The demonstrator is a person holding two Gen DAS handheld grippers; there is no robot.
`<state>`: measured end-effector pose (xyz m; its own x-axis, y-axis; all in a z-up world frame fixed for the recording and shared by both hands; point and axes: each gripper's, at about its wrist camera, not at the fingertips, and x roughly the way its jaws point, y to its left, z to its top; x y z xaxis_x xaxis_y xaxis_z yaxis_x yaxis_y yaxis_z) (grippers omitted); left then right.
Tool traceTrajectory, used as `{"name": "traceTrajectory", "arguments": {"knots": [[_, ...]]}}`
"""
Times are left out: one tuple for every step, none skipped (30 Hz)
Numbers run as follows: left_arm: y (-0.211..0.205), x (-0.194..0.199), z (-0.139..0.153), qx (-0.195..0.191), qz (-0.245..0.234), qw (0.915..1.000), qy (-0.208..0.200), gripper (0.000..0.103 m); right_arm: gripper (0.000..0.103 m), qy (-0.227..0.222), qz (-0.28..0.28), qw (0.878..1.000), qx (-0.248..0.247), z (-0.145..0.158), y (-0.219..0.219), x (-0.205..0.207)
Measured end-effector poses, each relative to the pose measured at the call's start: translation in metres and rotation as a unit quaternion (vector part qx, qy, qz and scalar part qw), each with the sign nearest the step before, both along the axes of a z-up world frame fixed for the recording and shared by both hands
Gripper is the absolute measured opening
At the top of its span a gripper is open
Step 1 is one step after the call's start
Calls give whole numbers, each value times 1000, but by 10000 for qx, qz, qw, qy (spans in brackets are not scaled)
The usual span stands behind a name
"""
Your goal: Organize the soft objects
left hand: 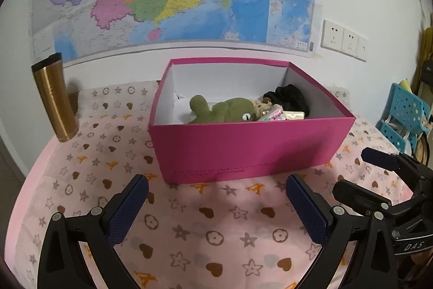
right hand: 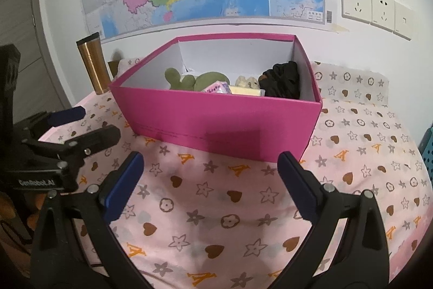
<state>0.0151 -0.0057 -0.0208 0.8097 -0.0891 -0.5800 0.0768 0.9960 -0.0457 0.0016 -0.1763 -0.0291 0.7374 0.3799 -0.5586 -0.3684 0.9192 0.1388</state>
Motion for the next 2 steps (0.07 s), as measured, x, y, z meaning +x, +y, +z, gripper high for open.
{"name": "traceTrajectory", "arguments": {"knots": [[0,0,-1,12,6,10000,20,103,99,6,0,10000,-9,0,0,0],[0,0,-2,26,29,10000,46,103,99,6,-8,10000,-22,0,0,-1]]}}
